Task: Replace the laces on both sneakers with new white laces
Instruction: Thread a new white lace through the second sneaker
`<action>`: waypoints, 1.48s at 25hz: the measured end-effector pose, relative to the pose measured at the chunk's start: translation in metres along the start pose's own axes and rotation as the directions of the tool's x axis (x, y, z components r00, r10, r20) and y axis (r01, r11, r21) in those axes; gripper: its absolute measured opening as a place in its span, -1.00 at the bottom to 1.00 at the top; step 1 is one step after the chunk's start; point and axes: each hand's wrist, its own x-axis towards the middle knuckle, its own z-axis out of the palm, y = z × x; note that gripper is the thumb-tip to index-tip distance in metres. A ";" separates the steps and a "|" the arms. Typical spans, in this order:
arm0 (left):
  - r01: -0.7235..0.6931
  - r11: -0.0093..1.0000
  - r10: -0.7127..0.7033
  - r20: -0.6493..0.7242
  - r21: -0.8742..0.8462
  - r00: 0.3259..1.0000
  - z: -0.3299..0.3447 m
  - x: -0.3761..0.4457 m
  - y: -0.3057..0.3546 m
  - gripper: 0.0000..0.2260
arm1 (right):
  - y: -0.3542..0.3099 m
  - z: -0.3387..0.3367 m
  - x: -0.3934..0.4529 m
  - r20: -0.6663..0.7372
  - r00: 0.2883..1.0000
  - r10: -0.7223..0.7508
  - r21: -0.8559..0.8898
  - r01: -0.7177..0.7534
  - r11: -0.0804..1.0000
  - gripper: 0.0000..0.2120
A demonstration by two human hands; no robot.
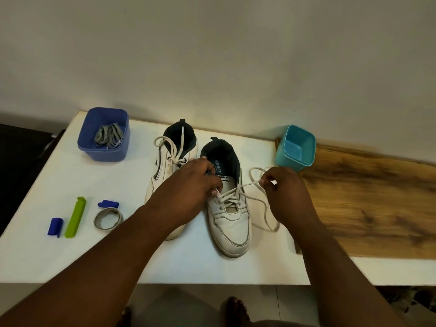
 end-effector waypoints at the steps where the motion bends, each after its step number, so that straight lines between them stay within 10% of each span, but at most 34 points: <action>1: -0.001 1.000 0.001 -0.006 0.005 1.000 0.000 -0.001 0.000 -0.87 | -0.004 0.002 -0.002 0.002 1.000 -0.006 0.013 0.006 1.000 -0.98; 17: 0.064 0.997 -0.060 -0.090 0.038 0.994 -0.010 -0.004 0.005 -0.74 | -0.030 -0.027 -0.018 0.709 0.705 0.017 -0.044 0.020 0.999 -0.73; 19: 0.017 0.996 -0.028 -0.117 -0.087 0.993 -0.012 -0.002 0.021 -0.57 | -0.033 -0.027 -0.019 0.536 0.843 -0.039 -0.139 0.134 0.981 -0.84; 21: -0.020 0.955 0.021 -0.003 -0.297 1.000 -0.015 -0.002 0.045 -0.51 | -0.040 -0.033 -0.018 0.043 0.988 -0.147 -0.126 0.151 0.980 -0.94; 23: 0.024 0.920 0.059 0.200 -0.391 0.978 -0.015 -0.008 0.059 -0.57 | -0.047 -0.042 -0.016 -0.398 0.914 -0.075 0.101 0.125 0.987 -0.96; 26: 0.088 0.914 0.018 0.257 -0.396 0.966 -0.013 -0.013 0.059 -0.67 | -0.056 -0.044 -0.014 -0.493 0.859 0.139 0.567 0.197 0.800 -0.94; 29: 0.288 0.451 -0.356 0.126 -0.845 0.926 -0.028 -0.001 0.066 -0.52 | -0.070 -0.035 -0.023 -0.443 0.840 -0.313 0.400 0.497 0.770 -0.82; 32: 0.420 0.059 -0.426 0.358 -0.905 0.831 -0.045 0.007 0.056 -0.42 | -0.089 -0.028 -0.041 -0.153 0.679 -0.718 0.465 0.690 0.554 -0.80; 37: 0.259 -0.197 -0.406 0.319 -0.946 0.856 -0.052 0.006 0.054 -0.76 | -0.088 -0.019 -0.047 0.097 0.708 -0.700 0.618 0.509 0.600 -0.86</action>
